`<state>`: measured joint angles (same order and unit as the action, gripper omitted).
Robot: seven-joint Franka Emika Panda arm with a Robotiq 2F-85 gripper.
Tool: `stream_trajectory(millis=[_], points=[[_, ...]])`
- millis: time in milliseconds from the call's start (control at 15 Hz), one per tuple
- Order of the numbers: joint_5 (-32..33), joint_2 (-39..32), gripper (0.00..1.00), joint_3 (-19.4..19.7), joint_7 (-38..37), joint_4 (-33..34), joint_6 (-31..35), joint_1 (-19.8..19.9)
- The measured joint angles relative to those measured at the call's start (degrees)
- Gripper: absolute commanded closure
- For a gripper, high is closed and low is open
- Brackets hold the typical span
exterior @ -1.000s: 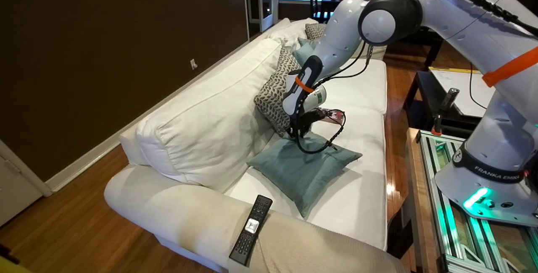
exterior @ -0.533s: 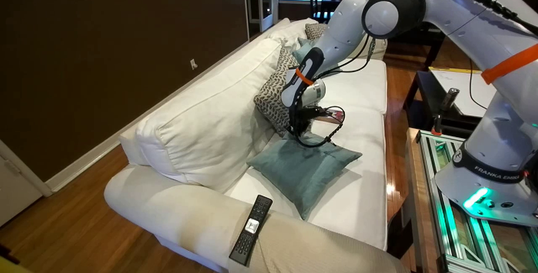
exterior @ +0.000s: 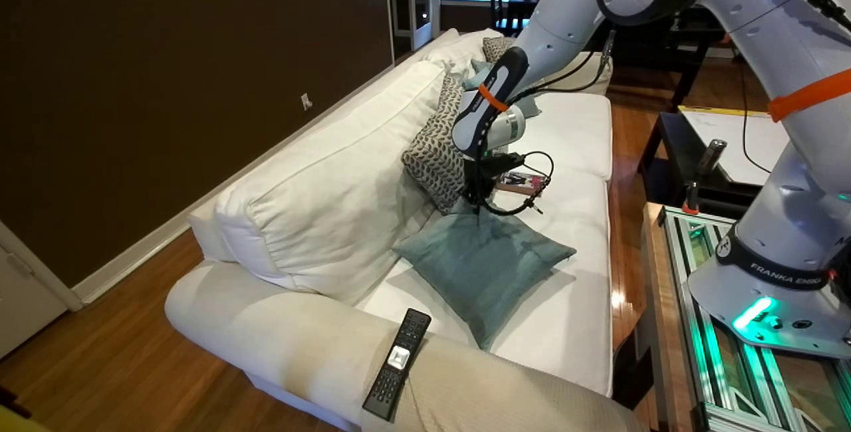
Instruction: Put the remote on the blue towel
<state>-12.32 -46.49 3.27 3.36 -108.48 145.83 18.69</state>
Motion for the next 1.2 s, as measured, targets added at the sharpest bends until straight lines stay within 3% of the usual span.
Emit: stream_trajectory(millis=[733,1200], points=[[12.2,19.8,0.98,7.3,-0.4,-15.3,2.1,-7.0],[27.5,26.9,0.98,16.3,-13.3,-18.0,-9.1,-10.5]])
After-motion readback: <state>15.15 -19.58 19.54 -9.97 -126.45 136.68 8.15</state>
